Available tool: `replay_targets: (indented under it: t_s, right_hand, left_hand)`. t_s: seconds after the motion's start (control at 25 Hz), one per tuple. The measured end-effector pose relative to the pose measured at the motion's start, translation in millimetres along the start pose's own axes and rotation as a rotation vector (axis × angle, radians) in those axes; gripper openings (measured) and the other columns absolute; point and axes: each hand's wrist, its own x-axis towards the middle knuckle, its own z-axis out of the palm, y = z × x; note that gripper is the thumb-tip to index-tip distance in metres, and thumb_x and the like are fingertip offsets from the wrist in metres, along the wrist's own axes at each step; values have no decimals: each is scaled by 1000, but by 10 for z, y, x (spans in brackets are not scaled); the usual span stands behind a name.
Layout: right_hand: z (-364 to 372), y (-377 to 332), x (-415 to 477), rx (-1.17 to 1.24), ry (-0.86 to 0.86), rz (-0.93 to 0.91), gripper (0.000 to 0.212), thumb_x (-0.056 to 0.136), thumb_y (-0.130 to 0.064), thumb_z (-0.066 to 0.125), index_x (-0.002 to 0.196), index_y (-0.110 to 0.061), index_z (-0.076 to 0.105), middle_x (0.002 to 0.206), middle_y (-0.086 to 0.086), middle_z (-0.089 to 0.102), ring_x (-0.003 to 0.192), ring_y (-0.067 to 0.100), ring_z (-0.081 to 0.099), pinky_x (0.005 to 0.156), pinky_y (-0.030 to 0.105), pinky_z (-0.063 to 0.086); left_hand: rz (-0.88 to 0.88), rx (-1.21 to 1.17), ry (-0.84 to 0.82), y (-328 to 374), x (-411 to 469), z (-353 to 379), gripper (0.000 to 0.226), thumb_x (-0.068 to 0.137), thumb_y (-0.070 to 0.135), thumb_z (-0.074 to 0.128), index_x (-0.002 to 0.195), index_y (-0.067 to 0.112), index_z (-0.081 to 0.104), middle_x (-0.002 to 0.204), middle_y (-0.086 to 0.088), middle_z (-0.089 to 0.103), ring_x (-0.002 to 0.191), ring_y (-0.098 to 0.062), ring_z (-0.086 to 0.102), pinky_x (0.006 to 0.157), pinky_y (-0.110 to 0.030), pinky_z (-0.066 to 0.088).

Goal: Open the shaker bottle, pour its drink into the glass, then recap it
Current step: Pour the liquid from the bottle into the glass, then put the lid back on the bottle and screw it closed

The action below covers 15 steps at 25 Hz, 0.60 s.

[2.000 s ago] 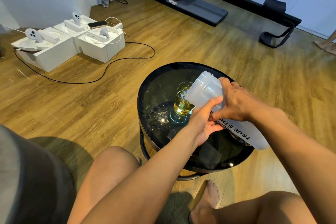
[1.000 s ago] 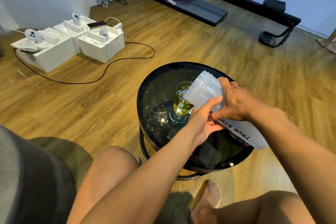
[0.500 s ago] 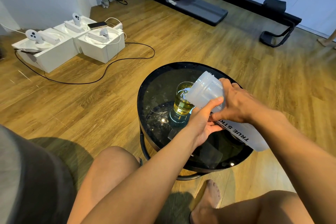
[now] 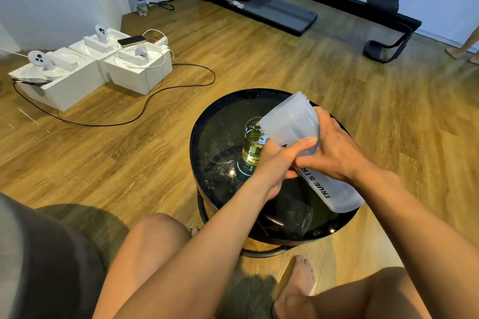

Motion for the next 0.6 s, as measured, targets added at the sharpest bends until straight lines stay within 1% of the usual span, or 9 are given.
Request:
replay_targets:
  t_s: [0.04, 0.12, 0.16, 0.2, 0.28, 0.36, 0.48, 0.52, 0.6]
  right_hand:
    - [13, 30, -10, 44, 35, -18, 107, 46, -59, 68, 139, -33, 22, 124, 5, 49, 111, 28, 51, 88, 48, 49]
    - [30, 97, -33, 136, 111, -42, 102, 48, -55, 71, 137, -36, 23, 125, 0, 50, 109, 23, 54, 84, 43, 50]
    - [31, 136, -45, 182, 143, -40, 102, 49, -55, 72, 137, -38, 23, 127, -3, 51, 108, 19, 55, 81, 37, 50]
    - [32, 175, -56, 234, 166, -29, 102, 49, -56, 73, 136, -40, 23, 127, -8, 52, 107, 14, 56, 78, 30, 48]
    - [36, 263, -86, 348, 195, 2, 99, 48, -58, 77, 133, -42, 28, 120, -20, 56, 103, -1, 58, 75, 18, 45]
    - [67, 368, -101, 428, 224, 29, 95, 50, -55, 82, 129, -39, 32, 116, -28, 55, 104, -12, 56, 79, 15, 46]
    - [158, 529, -88, 487, 272, 68, 98, 52, -47, 85, 133, -29, 34, 123, -18, 57, 111, -3, 57, 90, 24, 49]
    - [195, 574, -85, 504, 285, 78, 100, 51, -46, 84, 135, -28, 34, 126, -15, 58, 113, -1, 57, 91, 23, 49]
    - [268, 639, -88, 523, 306, 105, 104, 50, -48, 82, 139, -29, 32, 124, -19, 58, 110, -9, 56, 85, 9, 44]
  left_hand:
    - [32, 65, 10, 41, 6, 3, 49, 71, 37, 80, 116, 25, 65, 105, 0, 76, 101, -24, 71, 86, -49, 57]
    - [146, 175, 7, 132, 22, 16, 40, 72, 34, 81, 109, 31, 66, 99, 7, 76, 93, -14, 71, 73, -34, 57]
    - [221, 229, 1, 176, 41, 27, 39, 74, 30, 82, 109, 32, 66, 99, 8, 76, 91, -10, 71, 69, -28, 56]
    - [293, 296, 0, 210, 72, 38, 44, 73, 28, 84, 112, 30, 65, 103, 6, 75, 94, -9, 70, 71, -27, 56]
    - [354, 486, 35, 256, 136, 95, 67, 66, 36, 87, 123, 23, 55, 111, 7, 66, 106, -13, 64, 81, -30, 53]
    - [335, 675, 105, 261, 192, 158, 84, 59, 46, 88, 125, 19, 42, 108, 12, 56, 106, -14, 57, 78, -29, 47]
    - [383, 815, 103, 193, 283, 228, 87, 59, 45, 88, 124, 18, 37, 116, 1, 57, 105, -21, 55, 78, -35, 45]
    - [393, 819, 87, 168, 303, 253, 88, 60, 44, 88, 126, 19, 36, 120, -1, 57, 107, -21, 55, 80, -36, 47]
    - [387, 802, 62, 116, 335, 276, 90, 61, 39, 89, 131, 20, 35, 125, -1, 56, 112, -20, 54, 85, -38, 49]
